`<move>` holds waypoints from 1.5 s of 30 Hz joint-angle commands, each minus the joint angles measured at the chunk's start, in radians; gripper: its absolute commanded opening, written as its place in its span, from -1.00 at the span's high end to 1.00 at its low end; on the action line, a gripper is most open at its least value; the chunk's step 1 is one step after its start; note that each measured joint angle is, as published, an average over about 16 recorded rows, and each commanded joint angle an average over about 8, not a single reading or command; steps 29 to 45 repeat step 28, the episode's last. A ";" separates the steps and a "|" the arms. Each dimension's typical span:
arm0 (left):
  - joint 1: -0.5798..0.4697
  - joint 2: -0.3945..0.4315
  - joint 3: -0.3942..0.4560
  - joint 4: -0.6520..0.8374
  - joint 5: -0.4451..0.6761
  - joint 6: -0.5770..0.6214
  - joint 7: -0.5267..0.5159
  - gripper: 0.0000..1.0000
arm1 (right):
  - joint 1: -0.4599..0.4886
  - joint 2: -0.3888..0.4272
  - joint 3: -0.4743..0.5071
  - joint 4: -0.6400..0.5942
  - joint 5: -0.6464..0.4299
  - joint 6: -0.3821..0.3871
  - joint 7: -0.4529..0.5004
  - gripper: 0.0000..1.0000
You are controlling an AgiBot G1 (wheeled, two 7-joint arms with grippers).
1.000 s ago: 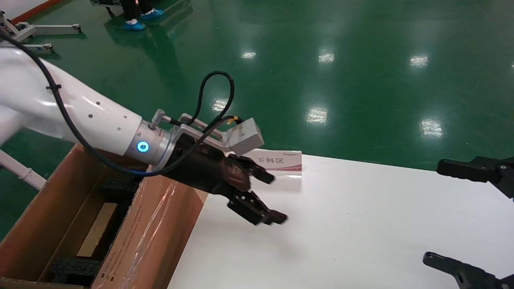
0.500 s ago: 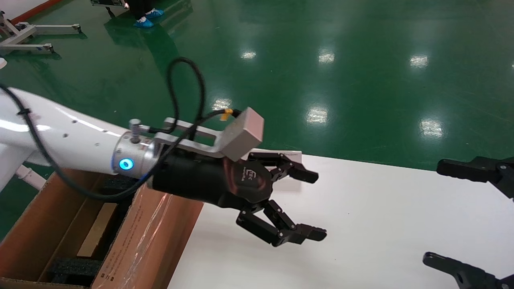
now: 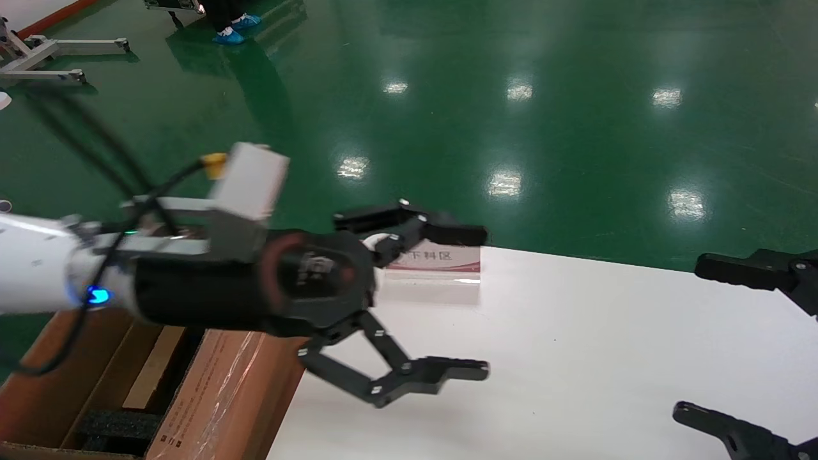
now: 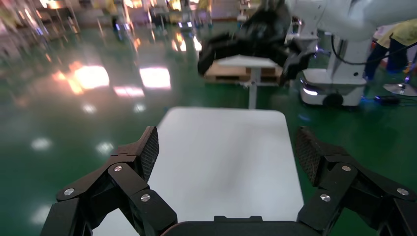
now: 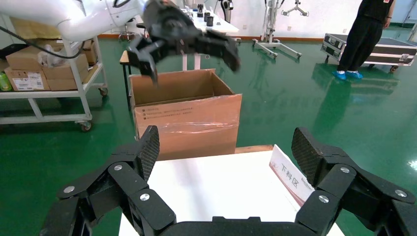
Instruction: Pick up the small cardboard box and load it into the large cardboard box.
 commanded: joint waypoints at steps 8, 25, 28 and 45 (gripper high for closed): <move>0.048 -0.004 -0.073 -0.011 -0.012 0.018 0.025 -1.00 | -0.001 -0.001 0.003 0.001 -0.002 -0.001 0.002 -1.00; 0.054 -0.005 -0.085 -0.012 -0.014 0.020 0.026 -1.00 | -0.002 -0.002 0.007 0.001 -0.004 -0.002 0.004 -1.00; 0.054 -0.005 -0.085 -0.012 -0.014 0.020 0.026 -1.00 | -0.002 -0.002 0.007 0.001 -0.004 -0.002 0.004 -1.00; 0.054 -0.005 -0.085 -0.012 -0.014 0.020 0.026 -1.00 | -0.002 -0.002 0.007 0.001 -0.004 -0.002 0.004 -1.00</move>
